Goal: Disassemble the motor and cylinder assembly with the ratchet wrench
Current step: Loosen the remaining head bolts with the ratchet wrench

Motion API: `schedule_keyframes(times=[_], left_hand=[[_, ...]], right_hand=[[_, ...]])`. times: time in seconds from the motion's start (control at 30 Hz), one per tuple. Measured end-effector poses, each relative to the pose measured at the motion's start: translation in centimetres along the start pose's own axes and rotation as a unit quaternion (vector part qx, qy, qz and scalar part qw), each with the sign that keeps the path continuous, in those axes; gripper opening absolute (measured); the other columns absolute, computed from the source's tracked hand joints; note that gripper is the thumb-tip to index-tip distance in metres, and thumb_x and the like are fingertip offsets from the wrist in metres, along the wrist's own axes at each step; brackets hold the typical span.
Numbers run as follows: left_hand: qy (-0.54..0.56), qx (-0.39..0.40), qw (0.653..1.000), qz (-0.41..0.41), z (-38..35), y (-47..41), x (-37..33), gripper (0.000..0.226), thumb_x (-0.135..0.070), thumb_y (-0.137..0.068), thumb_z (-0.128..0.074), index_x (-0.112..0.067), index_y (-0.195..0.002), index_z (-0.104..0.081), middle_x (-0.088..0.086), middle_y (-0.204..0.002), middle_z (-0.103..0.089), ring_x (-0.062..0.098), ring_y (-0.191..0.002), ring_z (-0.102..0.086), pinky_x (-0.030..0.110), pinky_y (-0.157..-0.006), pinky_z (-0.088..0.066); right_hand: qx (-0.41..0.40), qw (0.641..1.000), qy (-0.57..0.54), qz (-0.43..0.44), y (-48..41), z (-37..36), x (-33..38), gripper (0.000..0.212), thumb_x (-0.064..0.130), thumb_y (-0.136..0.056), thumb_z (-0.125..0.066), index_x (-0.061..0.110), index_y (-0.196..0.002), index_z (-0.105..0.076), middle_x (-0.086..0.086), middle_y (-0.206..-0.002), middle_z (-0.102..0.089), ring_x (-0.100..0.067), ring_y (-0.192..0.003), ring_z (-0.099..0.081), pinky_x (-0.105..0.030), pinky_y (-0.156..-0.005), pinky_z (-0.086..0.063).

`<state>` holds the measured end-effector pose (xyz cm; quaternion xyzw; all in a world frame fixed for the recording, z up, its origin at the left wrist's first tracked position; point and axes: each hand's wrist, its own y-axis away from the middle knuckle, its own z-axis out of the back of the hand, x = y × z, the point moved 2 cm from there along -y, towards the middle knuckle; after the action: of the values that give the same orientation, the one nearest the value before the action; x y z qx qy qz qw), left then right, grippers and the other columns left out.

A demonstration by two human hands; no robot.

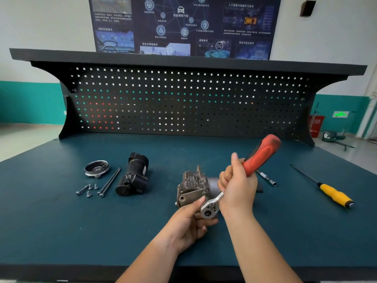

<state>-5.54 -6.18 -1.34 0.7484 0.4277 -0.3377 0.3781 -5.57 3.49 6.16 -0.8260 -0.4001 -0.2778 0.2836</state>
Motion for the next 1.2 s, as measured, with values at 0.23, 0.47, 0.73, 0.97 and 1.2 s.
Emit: schedule_keyframes(times=[0.23, 0.47, 0.73, 0.97, 1.2], left_hand=[[0.001, 0.028, 0.999, -0.031, 0.0, -0.2, 0.2, 0.024, -0.029, -0.078, -0.06, -0.02, -0.066, -0.078, 0.002, -0.072, -0.073, 0.017, -0.067, -0.072, 0.013, -0.039, -0.04], [0.012, 0.025, 0.998, -0.052, 0.2, -0.5, 0.4, 0.042, -0.02, -0.095, -0.048, -0.021, -0.064, -0.077, -0.001, -0.066, -0.071, 0.01, -0.059, -0.069, 0.012, -0.043, -0.043], [0.056, -0.001, 0.997, -0.044, 0.4, -1.2, 0.6, 0.024, -0.032, -0.09, -0.056, -0.016, -0.08, -0.071, 0.005, -0.074, -0.072, 0.014, -0.057, -0.069, 0.017, -0.043, -0.046], [-0.008, 0.009, 0.997, -0.071, 0.4, -1.1, 0.0, 0.032, -0.033, -0.088, -0.056, -0.019, -0.067, -0.075, 0.005, -0.074, -0.071, 0.015, -0.059, -0.068, 0.018, -0.041, -0.042], [-0.411, -0.188, 0.724, -0.52, 3.0, -0.2, -3.7, 0.02, -0.026, -0.075, -0.064, -0.021, -0.094, -0.062, -0.009, -0.093, -0.059, 0.002, -0.091, -0.053, 0.01, -0.084, -0.038]], right_hand=[[0.119, 0.978, 0.168, -0.02, -0.5, -1.4, -0.6, 0.034, 0.015, -0.09, -0.061, 0.018, -0.064, -0.04, 0.011, -0.041, -0.034, -0.005, -0.035, -0.03, -0.018, -0.038, -0.027], [0.193, 0.937, 0.29, 0.017, -0.1, -2.8, -1.4, 0.035, 0.022, -0.088, -0.064, 0.02, -0.061, -0.042, 0.013, -0.041, -0.036, -0.006, -0.039, -0.033, -0.023, -0.045, -0.03], [0.06, 0.994, 0.09, -0.023, -0.5, -1.3, -1.1, 0.035, 0.016, -0.092, -0.06, 0.019, -0.064, -0.038, 0.012, -0.04, -0.033, -0.004, -0.032, -0.029, -0.016, -0.034, -0.025], [0.04, 0.999, 0.03, -0.004, -0.4, -1.4, -0.8, 0.035, 0.015, -0.094, -0.056, 0.019, -0.065, -0.038, 0.012, -0.039, -0.03, -0.004, -0.032, -0.026, -0.013, -0.034, -0.022], [0.027, 0.999, 0.008, -0.017, -0.6, -1.1, -0.5, 0.033, 0.015, -0.095, -0.055, 0.019, -0.068, -0.037, 0.012, -0.039, -0.03, -0.003, -0.032, -0.024, -0.016, -0.032, -0.021]])
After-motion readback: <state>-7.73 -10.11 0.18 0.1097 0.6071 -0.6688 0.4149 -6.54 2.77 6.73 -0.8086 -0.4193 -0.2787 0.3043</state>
